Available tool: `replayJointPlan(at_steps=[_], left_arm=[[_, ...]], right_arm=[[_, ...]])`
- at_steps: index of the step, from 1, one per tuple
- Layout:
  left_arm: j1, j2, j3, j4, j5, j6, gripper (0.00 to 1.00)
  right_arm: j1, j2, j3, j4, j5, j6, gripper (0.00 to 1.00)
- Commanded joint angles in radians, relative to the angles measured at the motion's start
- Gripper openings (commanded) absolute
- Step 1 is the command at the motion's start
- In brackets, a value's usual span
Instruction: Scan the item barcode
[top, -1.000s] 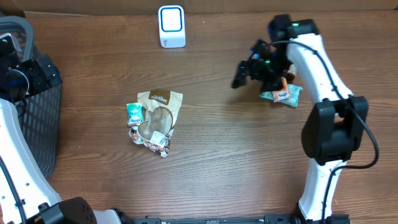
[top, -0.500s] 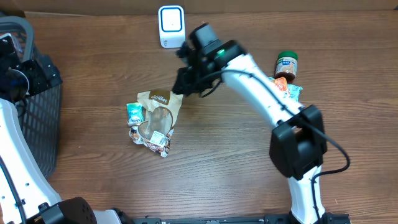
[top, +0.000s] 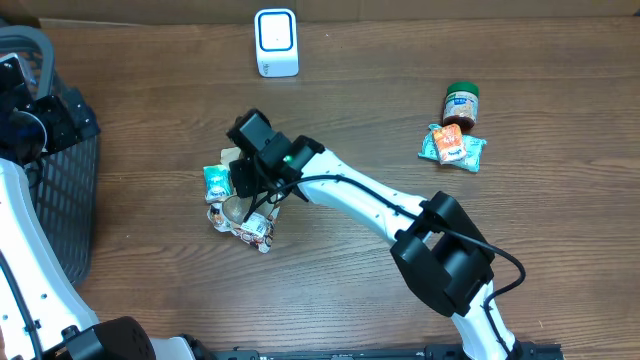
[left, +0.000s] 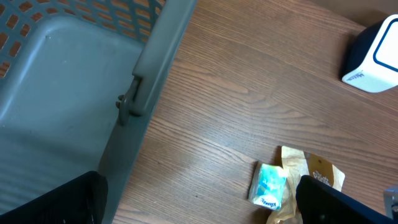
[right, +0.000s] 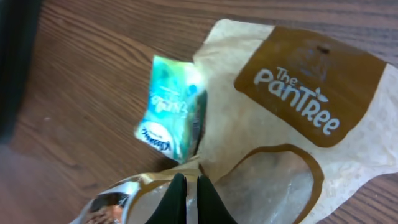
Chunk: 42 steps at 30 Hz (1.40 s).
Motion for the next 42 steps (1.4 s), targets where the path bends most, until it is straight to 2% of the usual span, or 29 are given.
replayJointPlan(at_steps=[1,13,19,22,23,27,30,31,33,35,40,42], left_arm=[[0.000,-0.005,0.019,0.001,0.011,-0.009,1.00],[0.000,-0.005,0.019,0.001,0.011,-0.009,0.99],[0.000,-0.005,0.019,0.001,0.011,-0.009,1.00],[0.000,-0.005,0.019,0.001,0.011,-0.009,1.00],[0.000,-0.005,0.019,0.001,0.011,-0.009,0.99],[0.000,-0.005,0.019,0.001,0.011,-0.009,1.00],[0.000,-0.005,0.019,0.001,0.011,-0.009,1.00],[0.000,-0.005,0.019,0.001,0.011,-0.009,1.00],[0.000,-0.005,0.019,0.001,0.011,-0.009,0.99],[0.000,-0.005,0.019,0.001,0.011,-0.009,0.99],[0.000,-0.005,0.019,0.001,0.011,-0.009,0.99],[0.000,-0.005,0.019,0.001,0.011,-0.009,1.00]], right_arm=[[-0.002,0.010,-0.048,0.041,0.064,0.011,0.04],[-0.017,0.084,-0.051,0.031,0.031,0.011,0.04],[-0.086,0.084,-0.045,-0.007,0.038,0.018,0.04],[-0.138,0.083,-0.017,-0.092,0.060,0.085,0.04],[-0.167,0.083,0.020,-0.169,0.085,0.128,0.04],[-0.211,0.082,0.144,-0.361,0.093,0.139,0.04],[-0.221,0.081,0.281,-0.510,0.093,0.030,0.07],[-0.222,0.081,0.351,-0.565,0.094,-0.050,0.24],[-0.222,0.081,0.426,-0.580,0.093,-0.164,0.47],[-0.222,0.081,0.437,-0.550,0.089,-0.230,0.47],[-0.208,0.111,0.418,-0.529,0.020,-0.286,0.33],[-0.195,0.131,0.414,-0.546,0.013,-0.338,0.33]])
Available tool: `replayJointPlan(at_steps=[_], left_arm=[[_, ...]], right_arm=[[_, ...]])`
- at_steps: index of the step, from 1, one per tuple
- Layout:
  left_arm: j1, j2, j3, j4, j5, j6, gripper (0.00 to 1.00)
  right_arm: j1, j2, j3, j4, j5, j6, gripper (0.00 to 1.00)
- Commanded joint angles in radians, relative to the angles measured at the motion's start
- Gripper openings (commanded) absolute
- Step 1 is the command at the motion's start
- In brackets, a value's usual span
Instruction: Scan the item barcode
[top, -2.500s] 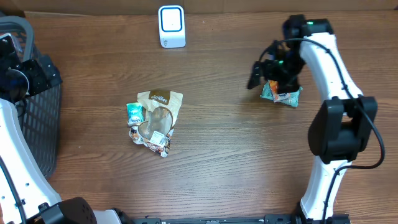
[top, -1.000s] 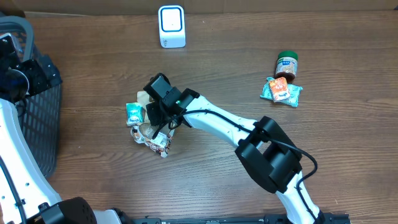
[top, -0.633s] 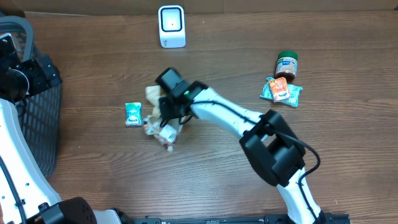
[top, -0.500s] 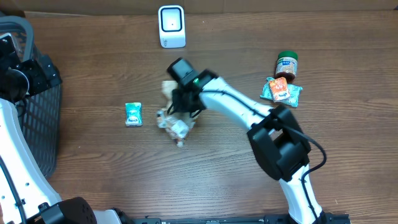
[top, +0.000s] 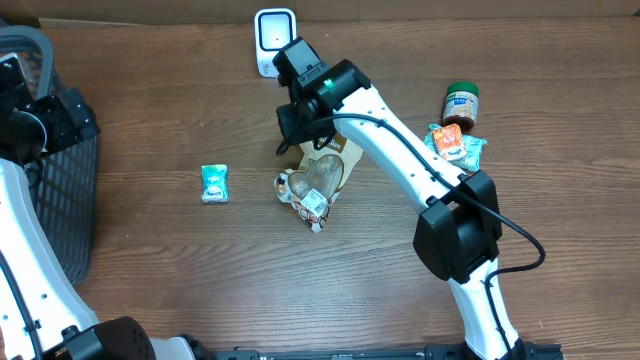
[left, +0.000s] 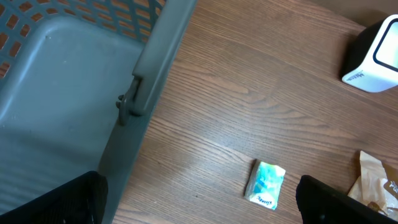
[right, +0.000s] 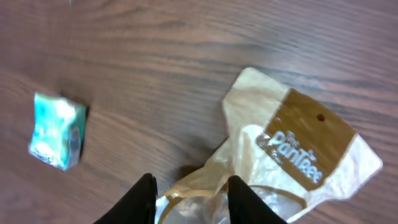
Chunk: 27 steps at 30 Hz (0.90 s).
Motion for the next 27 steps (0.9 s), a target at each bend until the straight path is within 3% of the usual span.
replayJointPlan(at_steps=[1,6,16,27], left_arm=[[0.000,-0.006,0.019,0.001,0.011,-0.009,0.99],[0.000,-0.006,0.019,0.001,0.011,-0.009,1.00],[0.000,-0.006,0.019,0.001,0.011,-0.009,1.00],[0.000,-0.006,0.019,0.001,0.011,-0.009,1.00]], right_arm=[[0.026,0.046,-0.009,-0.019,-0.026,-0.130,0.33],[0.022,0.047,-0.012,-0.010,0.110,-0.156,0.40],[0.023,0.049,-0.146,0.245,-0.015,-0.319,0.40],[-0.048,0.049,-0.194,0.246,0.277,-0.249,0.37]])
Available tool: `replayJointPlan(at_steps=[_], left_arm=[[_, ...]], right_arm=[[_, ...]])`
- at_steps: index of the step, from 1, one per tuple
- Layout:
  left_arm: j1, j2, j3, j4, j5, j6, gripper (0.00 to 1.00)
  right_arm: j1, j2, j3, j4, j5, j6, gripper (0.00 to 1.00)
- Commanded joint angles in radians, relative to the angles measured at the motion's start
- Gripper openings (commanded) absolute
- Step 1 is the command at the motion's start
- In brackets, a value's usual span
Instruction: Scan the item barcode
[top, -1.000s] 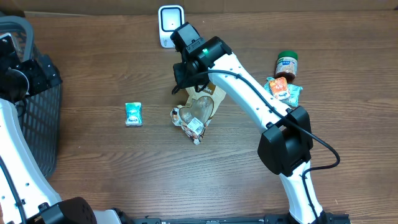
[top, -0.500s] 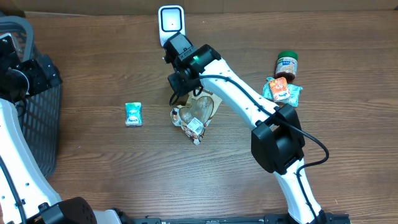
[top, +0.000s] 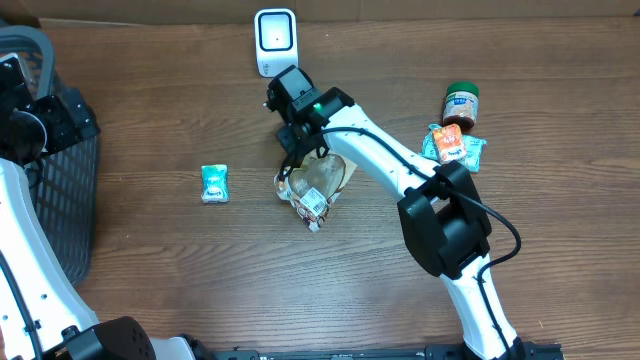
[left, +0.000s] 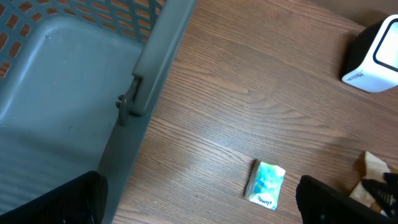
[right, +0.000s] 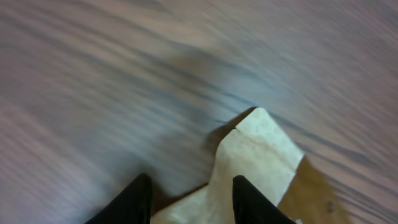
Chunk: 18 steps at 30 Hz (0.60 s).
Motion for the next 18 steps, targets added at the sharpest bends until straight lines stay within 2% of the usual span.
replayJointPlan(at_steps=[1,8,18], left_arm=[[0.000,-0.005,0.019,0.001,0.011,-0.009,0.99],[0.000,-0.005,0.019,0.001,0.011,-0.009,0.99],[0.000,-0.005,0.019,0.001,0.011,-0.009,1.00]], right_arm=[[-0.060,0.001,-0.005,-0.024,0.125,0.054,0.36],[-0.140,0.001,-0.005,-0.225,0.089,0.227,0.33],[-0.153,0.001,-0.005,-0.533,-0.315,0.227,0.34]])
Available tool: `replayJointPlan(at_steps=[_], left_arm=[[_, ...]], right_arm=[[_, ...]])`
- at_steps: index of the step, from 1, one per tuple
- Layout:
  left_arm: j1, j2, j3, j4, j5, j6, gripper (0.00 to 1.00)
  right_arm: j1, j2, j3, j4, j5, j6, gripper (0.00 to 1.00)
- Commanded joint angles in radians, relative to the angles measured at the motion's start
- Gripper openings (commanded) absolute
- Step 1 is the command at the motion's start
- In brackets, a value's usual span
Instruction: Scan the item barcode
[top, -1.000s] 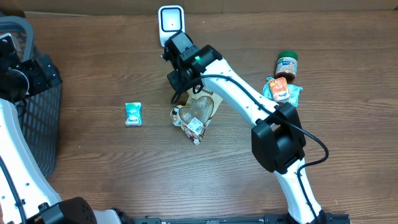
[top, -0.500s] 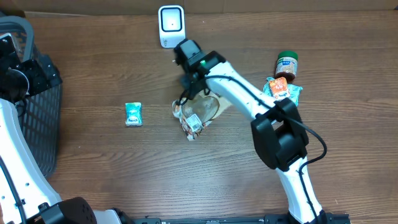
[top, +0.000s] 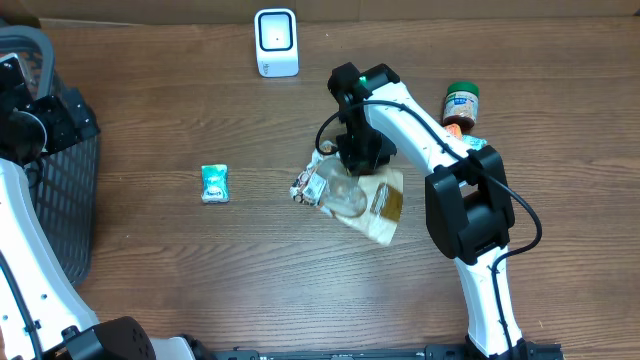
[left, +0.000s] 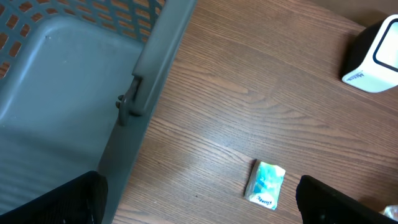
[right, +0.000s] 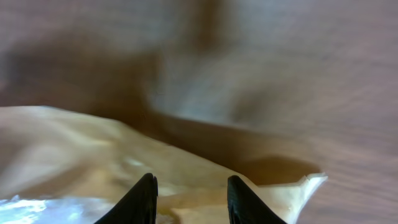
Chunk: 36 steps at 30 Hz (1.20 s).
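A brown and tan snack pouch (top: 368, 203) with a clear window hangs at the table's middle, its tan side (right: 93, 149) filling the blurred right wrist view. My right gripper (right: 192, 198) sits on top of it, fingers (right: 145, 194) apart with pouch material pinched between them. The white barcode scanner (top: 275, 42) stands at the far edge, well left of the pouch, and shows again as the scanner (left: 373, 55) in the left wrist view. My left gripper (left: 199, 205) hovers open by the basket, holding nothing.
A grey mesh basket (top: 62, 205) fills the left edge, its rim (left: 155, 68) close under the left wrist. A small green packet (top: 214, 183) lies left of the pouch. A brown-lidded jar (top: 461, 104) and another green packet (top: 478, 148) lie at the right.
The right gripper has moved right and turned, and the pouch has gone with it, swung round so its brown label end points to the near right. The left arm is unchanged.
The right gripper was shut on the pouch's edge beside the green packet at centre left. Then the pouch was near the scanner, apart from the packet, with the gripper above it. Then the gripper was at its top edge. Now the pouch is further right, turned over.
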Motion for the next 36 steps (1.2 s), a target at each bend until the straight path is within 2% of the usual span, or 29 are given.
replayJointPlan(at_steps=[1,3,6,9,10,11,12,13,20,22,25,36], left_arm=[[0.000,-0.006,0.019,0.001,0.011,-0.009,1.00],[0.000,-0.006,0.019,0.001,0.011,-0.009,1.00],[0.000,-0.006,0.019,0.001,0.011,-0.009,1.00],[0.000,-0.006,0.019,0.001,0.011,-0.009,1.00],[0.000,-0.006,0.019,0.001,0.011,-0.009,1.00],[0.000,-0.006,0.019,0.001,0.011,-0.009,1.00],[0.000,-0.006,0.019,0.001,0.011,-0.009,1.00],[0.000,-0.006,0.019,0.001,0.011,-0.009,1.00],[0.000,-0.006,0.019,0.001,0.011,-0.009,1.00],[0.000,-0.006,0.019,0.001,0.011,-0.009,1.00],[0.000,-0.006,0.019,0.001,0.011,-0.009,1.00],[0.000,-0.006,0.019,0.001,0.011,-0.009,1.00]], right_arm=[[0.007,0.001,-0.001,-0.033,-0.230,0.015,0.34],[0.007,0.000,0.000,-0.054,-0.299,0.012,0.33],[0.007,0.000,0.021,-0.064,-0.328,-0.025,0.22],[0.003,0.000,0.078,-0.076,-0.329,-0.079,0.22],[0.002,0.000,0.101,-0.081,-0.327,-0.109,0.25],[-0.001,0.000,0.124,-0.081,-0.322,-0.145,0.33],[-0.003,0.000,0.153,-0.077,-0.300,-0.191,0.48],[-0.004,0.000,0.172,-0.073,-0.285,-0.219,0.54],[-0.002,0.001,0.190,-0.008,-0.286,-0.558,0.79],[-0.002,0.001,0.170,0.017,-0.287,-0.636,0.80],[-0.002,0.001,0.126,0.064,-0.293,-0.679,0.79],[-0.002,0.001,-0.033,0.204,-0.453,-0.686,0.80]])
